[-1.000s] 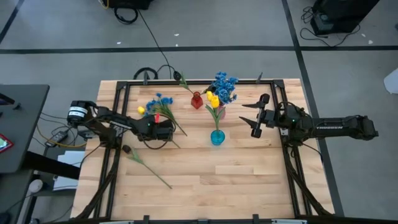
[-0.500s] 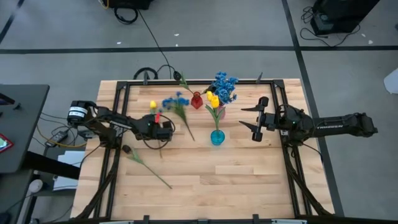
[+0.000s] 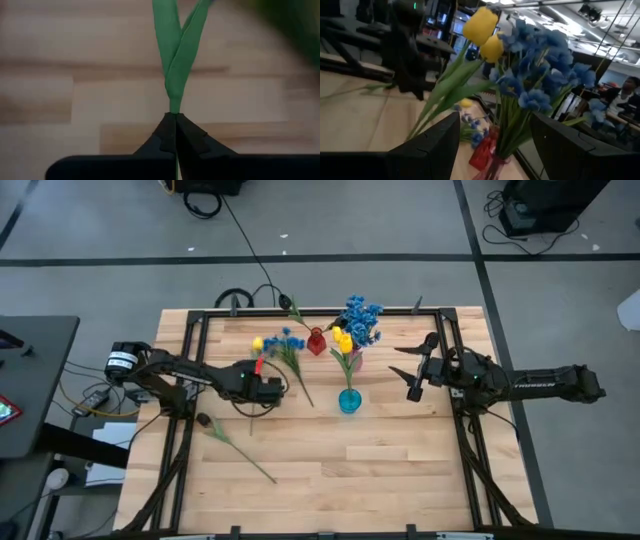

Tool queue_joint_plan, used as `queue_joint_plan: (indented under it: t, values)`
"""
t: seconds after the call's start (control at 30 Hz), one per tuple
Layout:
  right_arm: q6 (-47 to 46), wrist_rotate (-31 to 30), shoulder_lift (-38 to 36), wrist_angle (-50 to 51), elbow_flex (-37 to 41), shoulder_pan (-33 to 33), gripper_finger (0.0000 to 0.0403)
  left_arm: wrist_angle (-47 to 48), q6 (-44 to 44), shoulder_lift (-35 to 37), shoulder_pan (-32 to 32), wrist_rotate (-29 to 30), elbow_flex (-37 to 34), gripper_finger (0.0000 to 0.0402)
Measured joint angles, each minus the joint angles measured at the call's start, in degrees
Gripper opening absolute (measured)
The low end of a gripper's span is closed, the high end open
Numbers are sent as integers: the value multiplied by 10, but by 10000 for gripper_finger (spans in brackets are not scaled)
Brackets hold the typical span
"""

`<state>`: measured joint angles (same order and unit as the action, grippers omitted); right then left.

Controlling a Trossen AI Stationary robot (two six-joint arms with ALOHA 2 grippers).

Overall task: Sort flowers into vase by color
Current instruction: Put the yellow flower into the blue vase

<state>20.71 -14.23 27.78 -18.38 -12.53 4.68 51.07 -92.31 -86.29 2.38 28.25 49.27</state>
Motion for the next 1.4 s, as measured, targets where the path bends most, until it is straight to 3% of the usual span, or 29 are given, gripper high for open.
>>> queue_joint_plan:
  t: [0.23, 0.4, 0.57, 0.8, 0.97, 1.13, 1.23, 1.4]
  values:
    - [-13, 18, -16, 20, 0, -1, 252, 128, 36, 0, 24, 59, 124, 3]
    - [-23, 45, -15, 24, 0, -1, 252, 223, 6, 1, 64, 192, 192, 2]
    - [-25, 30, -16, 23, 0, -1, 252, 209, 61, 1, 101, 351, 220, 5]
    - [-89, -27, -16, 51, 0, -1, 252, 87, 280, 1, 132, 442, 233, 8]
    - [-168, 32, -16, 105, -16, -5, 252, -1, 459, 1, 146, 447, 233, 8]
    - [-192, 109, -16, 81, -40, -18, 252, -21, 561, 1, 155, 418, 215, 8]
    - [-206, 122, -16, 59, -67, -24, 252, -33, 614, 0, 156, 381, 195, 9]
    - [-213, 126, -16, 60, -101, -37, 252, -162, 739, 0, 161, 314, 166, 9]
